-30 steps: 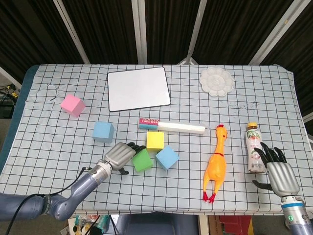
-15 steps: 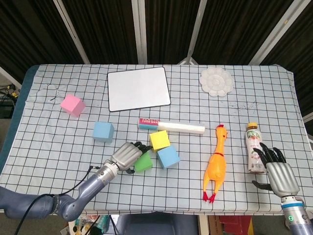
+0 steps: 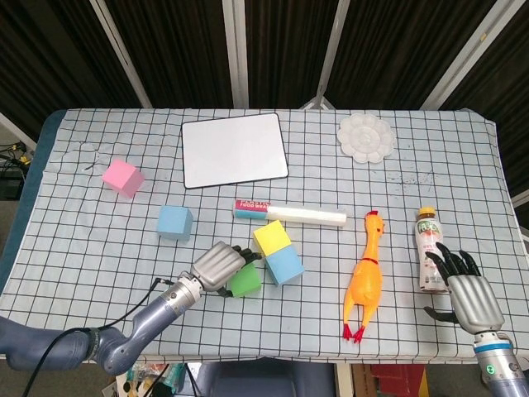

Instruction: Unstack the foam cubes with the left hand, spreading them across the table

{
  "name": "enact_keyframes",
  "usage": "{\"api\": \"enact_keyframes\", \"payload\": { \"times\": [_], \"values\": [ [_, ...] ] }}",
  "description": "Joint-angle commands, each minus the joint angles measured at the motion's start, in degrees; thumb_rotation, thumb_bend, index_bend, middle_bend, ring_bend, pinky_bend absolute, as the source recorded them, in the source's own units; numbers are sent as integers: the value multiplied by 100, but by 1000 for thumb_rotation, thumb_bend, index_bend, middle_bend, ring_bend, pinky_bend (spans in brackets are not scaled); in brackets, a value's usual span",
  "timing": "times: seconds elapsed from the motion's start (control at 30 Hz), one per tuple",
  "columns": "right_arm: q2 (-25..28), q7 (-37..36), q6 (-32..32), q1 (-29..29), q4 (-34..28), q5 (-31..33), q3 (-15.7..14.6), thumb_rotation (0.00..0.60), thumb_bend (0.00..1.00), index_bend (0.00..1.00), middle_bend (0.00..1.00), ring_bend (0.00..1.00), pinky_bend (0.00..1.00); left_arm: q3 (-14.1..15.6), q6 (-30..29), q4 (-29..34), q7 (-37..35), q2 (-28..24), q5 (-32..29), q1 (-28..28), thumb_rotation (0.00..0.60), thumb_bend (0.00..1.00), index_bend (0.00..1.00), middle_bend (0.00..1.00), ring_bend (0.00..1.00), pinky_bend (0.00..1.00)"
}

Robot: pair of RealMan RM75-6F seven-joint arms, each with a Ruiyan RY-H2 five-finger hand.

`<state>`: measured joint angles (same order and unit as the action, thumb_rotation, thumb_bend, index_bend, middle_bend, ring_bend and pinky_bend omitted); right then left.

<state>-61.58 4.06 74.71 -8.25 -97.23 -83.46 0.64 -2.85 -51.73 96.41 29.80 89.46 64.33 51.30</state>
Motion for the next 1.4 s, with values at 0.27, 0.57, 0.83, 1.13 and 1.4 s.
{"api": "enact_keyframes", "payload": {
  "times": [0.27, 0.57, 0.83, 1.13, 1.4],
  "values": [
    [11, -1, -54, -24, -6, 24, -4, 600, 23, 148, 38, 140, 69, 8, 29, 0, -74, -164, -32, -44, 600, 187, 270, 442, 488, 665],
    [29, -3, -71, -26, -27, 29, -16, 600, 24, 153, 38, 141, 69, -17, -171, -22, -305, -255, 260, -170, 600, 187, 272, 447, 491, 667],
    [54, -70, -65, -28, -16, 22, -11, 600, 24, 153, 38, 143, 69, 97, -401, -66, -116, -407, 629, -275, 600, 187, 273, 448, 509, 687],
    [64, -92, -17, -4, -22, 34, -2, 600, 23, 153, 38, 143, 69, 145, -1304, -767, -239, -634, 1606, -603, 600, 188, 270, 454, 510, 687],
    [-11, 108, -95, -31, -16, 137, 4, 600, 24, 153, 38, 143, 69, -332, -1756, -2496, -738, 146, 2284, -294, 600, 187, 273, 460, 509, 687]
  ]
}}
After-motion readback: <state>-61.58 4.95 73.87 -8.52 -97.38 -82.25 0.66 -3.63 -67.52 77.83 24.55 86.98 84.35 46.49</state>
